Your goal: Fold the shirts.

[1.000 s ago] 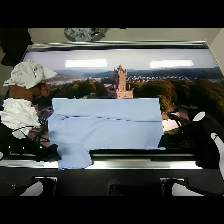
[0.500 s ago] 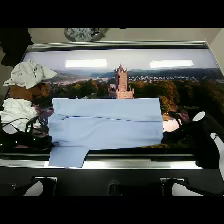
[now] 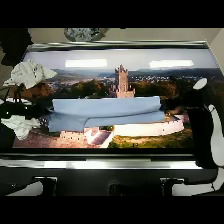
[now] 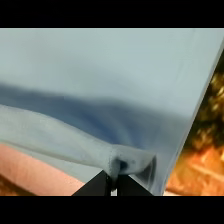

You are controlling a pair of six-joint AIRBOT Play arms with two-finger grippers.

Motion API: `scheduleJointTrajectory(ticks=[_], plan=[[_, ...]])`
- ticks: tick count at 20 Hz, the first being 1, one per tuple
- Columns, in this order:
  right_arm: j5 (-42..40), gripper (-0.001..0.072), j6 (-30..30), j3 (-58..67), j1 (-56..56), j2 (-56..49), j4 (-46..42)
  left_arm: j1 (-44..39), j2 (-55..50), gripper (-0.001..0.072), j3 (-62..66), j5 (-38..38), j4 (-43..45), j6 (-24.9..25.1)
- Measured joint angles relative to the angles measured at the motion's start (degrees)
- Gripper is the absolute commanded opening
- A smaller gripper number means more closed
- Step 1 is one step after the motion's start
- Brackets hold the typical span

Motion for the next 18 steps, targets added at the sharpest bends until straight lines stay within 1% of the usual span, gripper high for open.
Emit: scheduleJointTrajectory(ticks=[3,6,7,8,9,10,11,12,15,18], plan=[[-0.20,0.0045,3.19,8.13,0.61,-6.99,0.00,-0.70,-9.53,0.0028,9.38,0.44,-1.95,-1.27],[0.31,0.0047,5.70,11.41,0.83,-12.35,-0.44,-2.25,-17.70,0.0030,14.73,0.42,-2.60,-3.08],[0.79,0.0048,6.36,11.98,0.83,-13.79,-0.44,-2.78,-19.67,0.0043,15.58,0.42,-2.82,-3.74],[1.29,0.0063,6.80,12.35,0.87,-14.84,-0.46,-3.26,-21.31,0.0157,16.22,0.39,-2.95,-4.24],[1.66,0.0153,7.26,12.70,0.90,-15.58,-0.42,-3.63,-22.62,0.0347,16.74,0.22,-3.02,-5.09],[1.90,0.0389,7.41,13.00,0.92,-16.06,-0.35,-3.78,-23.50,0.0477,17.22,0.02,-3.15,-5.60],[2.14,0.0652,7.39,13.38,0.81,-16.26,-0.22,-3.80,-24.00,0.0473,17.84,-0.13,-3.26,-6.12],[2.86,0.0673,6.67,13.84,0.46,-16.13,0.63,-3.74,-24.20,0.0463,18.64,-0.55,-3.32,-6.23],[3.63,0.0682,3.23,14.64,-2.19,-14.82,-0.22,-3.34,-22.58,0.0442,20.81,-2.78,-3.39,-6.43],[5.33,0.0689,1.77,13.86,-4.94,-14.62,1.25,-4.83,-18.73,0.0442,21.77,-2.99,-3.41,-6.01]])
